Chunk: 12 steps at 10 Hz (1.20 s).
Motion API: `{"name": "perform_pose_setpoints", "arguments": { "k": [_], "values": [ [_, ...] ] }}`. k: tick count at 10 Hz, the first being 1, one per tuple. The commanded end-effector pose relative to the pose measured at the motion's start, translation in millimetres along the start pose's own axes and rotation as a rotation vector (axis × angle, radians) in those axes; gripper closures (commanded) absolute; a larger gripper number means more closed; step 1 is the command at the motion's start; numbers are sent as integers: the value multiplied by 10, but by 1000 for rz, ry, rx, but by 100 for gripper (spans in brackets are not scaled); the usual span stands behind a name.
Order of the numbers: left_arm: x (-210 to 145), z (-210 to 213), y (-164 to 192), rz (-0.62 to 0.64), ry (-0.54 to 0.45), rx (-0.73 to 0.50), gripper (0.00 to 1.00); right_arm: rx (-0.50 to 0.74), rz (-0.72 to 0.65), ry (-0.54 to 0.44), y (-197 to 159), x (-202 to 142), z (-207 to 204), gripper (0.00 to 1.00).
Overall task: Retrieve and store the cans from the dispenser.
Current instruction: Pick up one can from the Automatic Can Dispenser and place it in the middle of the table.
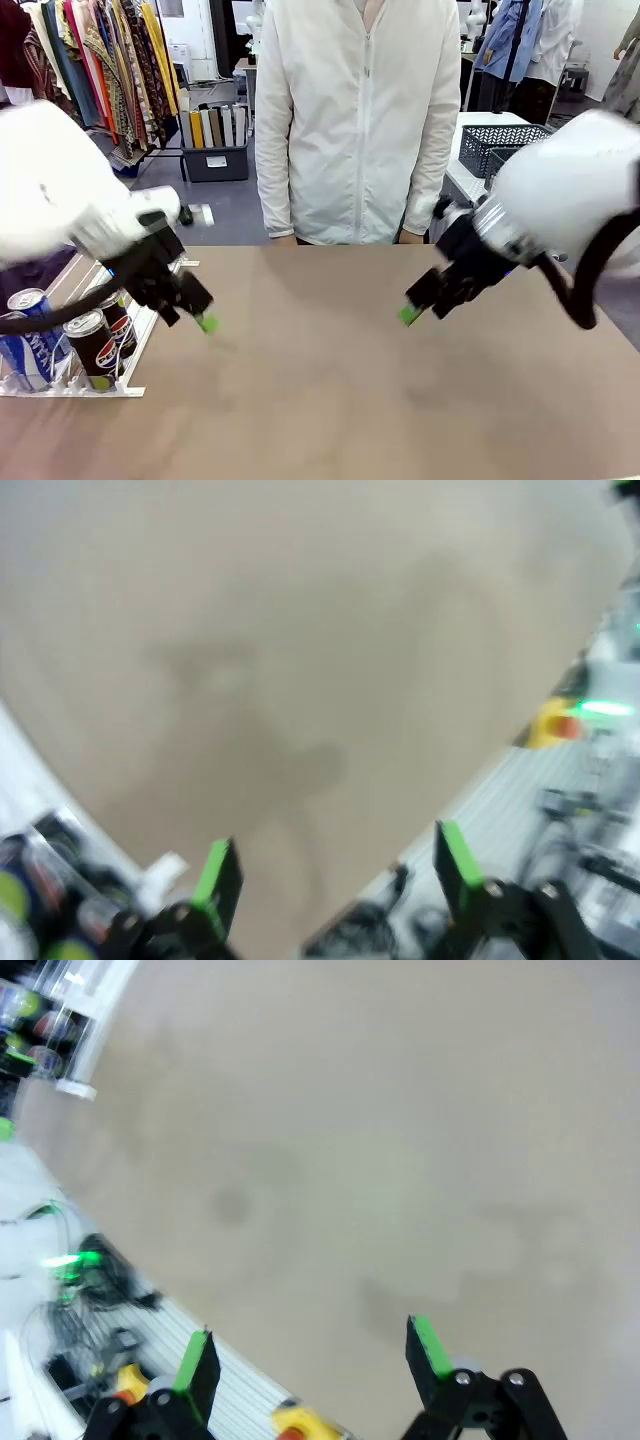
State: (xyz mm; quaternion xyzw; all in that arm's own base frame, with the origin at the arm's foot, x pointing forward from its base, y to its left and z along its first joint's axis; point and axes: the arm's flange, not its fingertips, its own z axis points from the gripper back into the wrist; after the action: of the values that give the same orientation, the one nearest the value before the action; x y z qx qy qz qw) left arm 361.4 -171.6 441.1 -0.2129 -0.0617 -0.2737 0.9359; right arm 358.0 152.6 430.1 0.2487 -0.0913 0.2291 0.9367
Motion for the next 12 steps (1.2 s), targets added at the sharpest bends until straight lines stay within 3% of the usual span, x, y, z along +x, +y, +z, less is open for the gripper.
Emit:
{"name": "perform_pose_setpoints", "arguments": {
  "k": [1,2,4,5,7,8,9,11,12],
  "values": [
    [-180,790,35,10,-132,-243,0,254,0,-131,-152,-244,774,0],
    [-405,1220,145,-9,-235,-368,0,366,6,-229,-267,-479,1129,0],
    [-882,1808,626,64,-449,-396,0,465,-111,-458,-772,-1082,1614,0],
    [-1132,1963,956,118,-479,-404,0,482,-136,-511,-958,-1311,1692,0],
    [-1619,2077,1757,372,-564,-426,0,536,-297,-660,-1393,-1891,1727,0],
    [-1839,2065,2031,345,-570,-514,0,555,-331,-720,-1513,-2087,1716,0],
    [-1948,2008,2201,434,-624,-531,0,574,-323,-747,-1588,-2151,1660,0],
    [-2014,1890,2384,501,-651,-450,0,521,-296,-709,-1544,-2004,1566,0],
    [-2169,1914,2301,476,-605,-491,0,552,-369,-724,-2012,-2080,2223,0]
  ]
}}
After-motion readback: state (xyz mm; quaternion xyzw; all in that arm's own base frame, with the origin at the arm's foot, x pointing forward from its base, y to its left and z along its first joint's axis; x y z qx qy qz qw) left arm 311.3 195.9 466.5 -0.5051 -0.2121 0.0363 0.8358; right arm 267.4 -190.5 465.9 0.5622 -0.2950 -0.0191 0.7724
